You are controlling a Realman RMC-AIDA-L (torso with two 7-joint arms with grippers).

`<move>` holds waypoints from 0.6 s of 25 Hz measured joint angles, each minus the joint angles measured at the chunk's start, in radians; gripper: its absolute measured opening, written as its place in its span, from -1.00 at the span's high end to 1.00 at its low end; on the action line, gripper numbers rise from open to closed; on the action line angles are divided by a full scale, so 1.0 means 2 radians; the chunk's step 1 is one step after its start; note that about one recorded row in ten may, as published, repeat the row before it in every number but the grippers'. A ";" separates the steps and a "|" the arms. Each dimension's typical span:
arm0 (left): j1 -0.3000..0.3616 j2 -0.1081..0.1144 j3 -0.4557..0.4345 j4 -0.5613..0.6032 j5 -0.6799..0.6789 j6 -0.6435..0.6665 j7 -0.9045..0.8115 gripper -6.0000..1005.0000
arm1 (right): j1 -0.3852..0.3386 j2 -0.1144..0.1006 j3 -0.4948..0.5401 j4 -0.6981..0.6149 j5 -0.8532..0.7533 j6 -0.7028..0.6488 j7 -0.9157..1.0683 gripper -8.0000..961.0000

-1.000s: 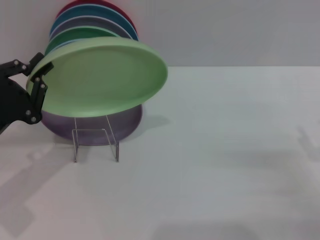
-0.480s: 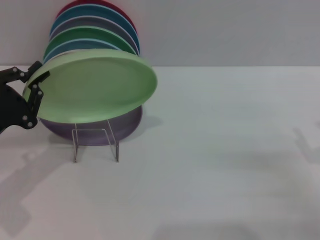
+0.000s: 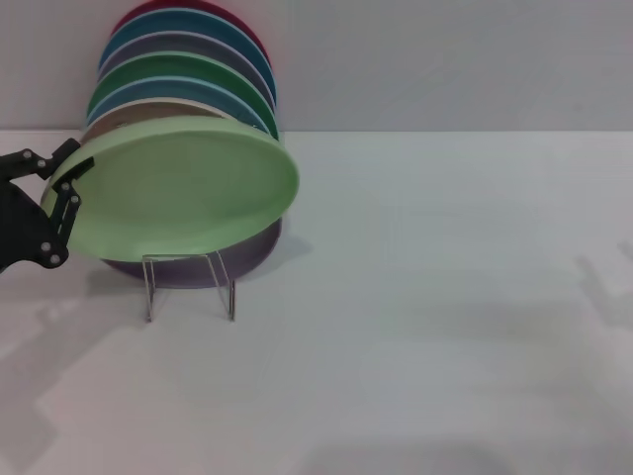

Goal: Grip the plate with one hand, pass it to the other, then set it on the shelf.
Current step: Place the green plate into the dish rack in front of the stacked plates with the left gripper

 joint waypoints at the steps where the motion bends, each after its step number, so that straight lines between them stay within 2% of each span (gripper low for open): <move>1: 0.000 -0.001 0.002 0.000 0.000 -0.003 0.002 0.85 | 0.000 0.000 0.000 0.000 0.000 0.003 0.000 -0.43; 9: 0.000 -0.006 0.011 0.001 0.000 -0.021 0.004 0.85 | 0.000 0.000 -0.007 0.000 0.000 0.006 0.001 -0.43; 11: 0.000 -0.011 0.002 0.001 -0.001 -0.029 0.002 0.85 | 0.000 0.000 -0.007 0.000 0.000 0.006 0.001 -0.43; 14: 0.003 -0.027 -0.020 0.001 -0.002 -0.040 0.030 0.85 | 0.000 0.000 -0.007 0.000 0.000 0.006 0.001 -0.43; 15: 0.003 -0.027 -0.020 0.001 -0.002 -0.040 0.030 0.83 | 0.000 0.000 -0.007 0.000 0.000 0.006 0.001 -0.43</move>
